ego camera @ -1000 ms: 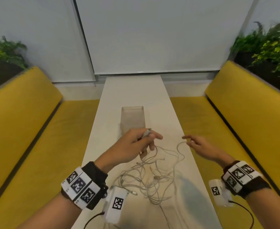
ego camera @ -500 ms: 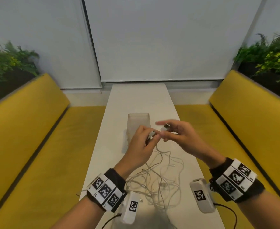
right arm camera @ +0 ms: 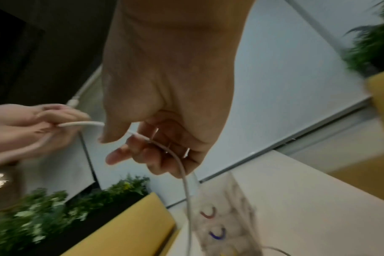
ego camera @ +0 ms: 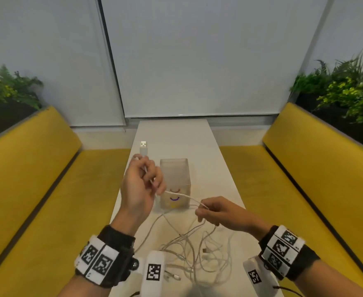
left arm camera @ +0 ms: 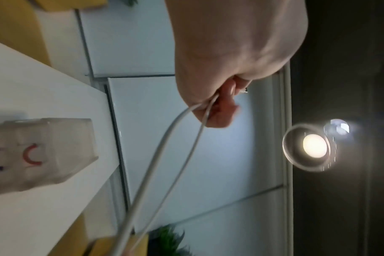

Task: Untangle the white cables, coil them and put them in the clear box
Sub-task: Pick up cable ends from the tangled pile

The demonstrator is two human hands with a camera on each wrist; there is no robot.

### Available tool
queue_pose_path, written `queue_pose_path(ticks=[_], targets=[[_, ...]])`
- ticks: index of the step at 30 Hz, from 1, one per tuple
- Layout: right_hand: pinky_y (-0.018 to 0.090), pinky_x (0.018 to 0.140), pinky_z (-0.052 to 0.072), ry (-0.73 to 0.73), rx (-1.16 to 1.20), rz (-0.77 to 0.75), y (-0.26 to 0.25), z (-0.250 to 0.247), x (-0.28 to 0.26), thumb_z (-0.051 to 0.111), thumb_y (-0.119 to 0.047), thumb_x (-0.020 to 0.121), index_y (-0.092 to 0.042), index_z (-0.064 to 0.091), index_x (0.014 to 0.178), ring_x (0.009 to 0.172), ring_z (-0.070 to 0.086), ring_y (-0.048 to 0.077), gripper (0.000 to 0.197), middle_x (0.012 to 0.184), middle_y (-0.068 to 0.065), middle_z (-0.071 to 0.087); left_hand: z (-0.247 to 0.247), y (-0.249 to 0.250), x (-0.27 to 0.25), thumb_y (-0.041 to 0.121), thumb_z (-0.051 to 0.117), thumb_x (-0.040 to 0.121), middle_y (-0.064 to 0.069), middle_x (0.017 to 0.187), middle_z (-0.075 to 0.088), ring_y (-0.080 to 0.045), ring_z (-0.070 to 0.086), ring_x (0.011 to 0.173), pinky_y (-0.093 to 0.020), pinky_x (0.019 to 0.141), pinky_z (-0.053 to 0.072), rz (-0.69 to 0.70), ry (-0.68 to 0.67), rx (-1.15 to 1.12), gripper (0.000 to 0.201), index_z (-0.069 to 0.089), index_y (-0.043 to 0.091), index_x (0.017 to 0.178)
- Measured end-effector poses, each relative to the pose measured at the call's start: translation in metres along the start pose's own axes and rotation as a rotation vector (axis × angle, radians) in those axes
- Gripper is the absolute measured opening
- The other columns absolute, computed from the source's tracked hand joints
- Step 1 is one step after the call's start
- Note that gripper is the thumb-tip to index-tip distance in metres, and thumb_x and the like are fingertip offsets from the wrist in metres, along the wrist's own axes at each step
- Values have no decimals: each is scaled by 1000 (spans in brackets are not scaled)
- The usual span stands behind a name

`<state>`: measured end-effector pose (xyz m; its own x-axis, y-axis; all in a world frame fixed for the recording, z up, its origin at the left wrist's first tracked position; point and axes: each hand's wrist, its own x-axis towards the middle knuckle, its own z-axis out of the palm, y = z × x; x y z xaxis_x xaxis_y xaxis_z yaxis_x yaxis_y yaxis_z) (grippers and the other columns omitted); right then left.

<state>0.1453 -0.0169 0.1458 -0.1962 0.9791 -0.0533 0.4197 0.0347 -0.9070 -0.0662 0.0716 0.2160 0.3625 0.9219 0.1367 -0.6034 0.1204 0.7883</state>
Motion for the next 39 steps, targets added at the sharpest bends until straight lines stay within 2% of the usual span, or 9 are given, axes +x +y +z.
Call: queue_pose_path(ticks=[3,9,13,19,22,27,30,34,39], targets=[[29,61,38,50,-5,58,4,-5,-7,41,-40,103,-17,63,79,59,42,13,40,64,4,43,-11,19,10,22,57,82,3,61,23,-10,14,48,-22,39,16,-31,-75,77,29,33,17,67],[18,54,37,125,44,-10,-42,-5,3,35,-29,107,-2,46,111,55,37,3,30,62,-11,41,3,-16,-4,44,72,87,13,60,58,-2,49,52,-15,55,37,143,-414,1166,20,69,30,101],[24,59,35,156,215,-43,-62,-11,0,35,-16,107,-11,27,123,59,33,8,20,67,2,36,8,-15,-10,54,60,91,-3,61,61,-13,49,55,-27,54,37,-26,-450,1033,41,76,18,80],[29,62,37,150,331,-65,-48,-10,-6,48,-25,101,-12,32,121,61,35,12,29,66,-2,36,17,1,-11,24,69,94,18,61,62,5,52,59,-9,59,37,-18,-564,1156,14,70,21,80],[27,58,34,130,458,-54,-34,-18,-14,60,-39,94,-10,51,105,59,34,14,33,67,4,31,7,16,-2,12,60,98,4,55,49,-6,42,54,-28,59,34,80,-327,1033,27,59,12,71],[23,55,35,24,68,183,24,-33,-48,59,-53,91,-9,52,82,60,38,15,46,68,4,42,-30,66,16,21,54,96,-4,68,45,-15,39,64,-34,61,33,208,165,896,31,54,6,69],[26,60,29,32,247,352,60,-38,-76,52,-65,86,-12,44,79,61,27,13,53,68,-3,34,-44,83,18,14,60,92,-13,70,41,-20,36,66,-35,63,31,214,80,1010,35,49,-13,72],[27,63,31,-51,-9,582,100,-40,-99,32,-79,86,-17,48,70,60,30,13,66,69,2,41,-57,92,18,14,61,86,-1,56,40,-13,35,54,-29,54,29,195,43,841,31,52,14,56],[23,74,47,-134,-333,666,152,-22,-100,55,-47,95,-20,66,97,86,62,14,30,92,-7,67,-47,85,7,34,69,82,1,62,41,-14,36,57,-26,52,33,116,-287,1019,29,55,10,73]])
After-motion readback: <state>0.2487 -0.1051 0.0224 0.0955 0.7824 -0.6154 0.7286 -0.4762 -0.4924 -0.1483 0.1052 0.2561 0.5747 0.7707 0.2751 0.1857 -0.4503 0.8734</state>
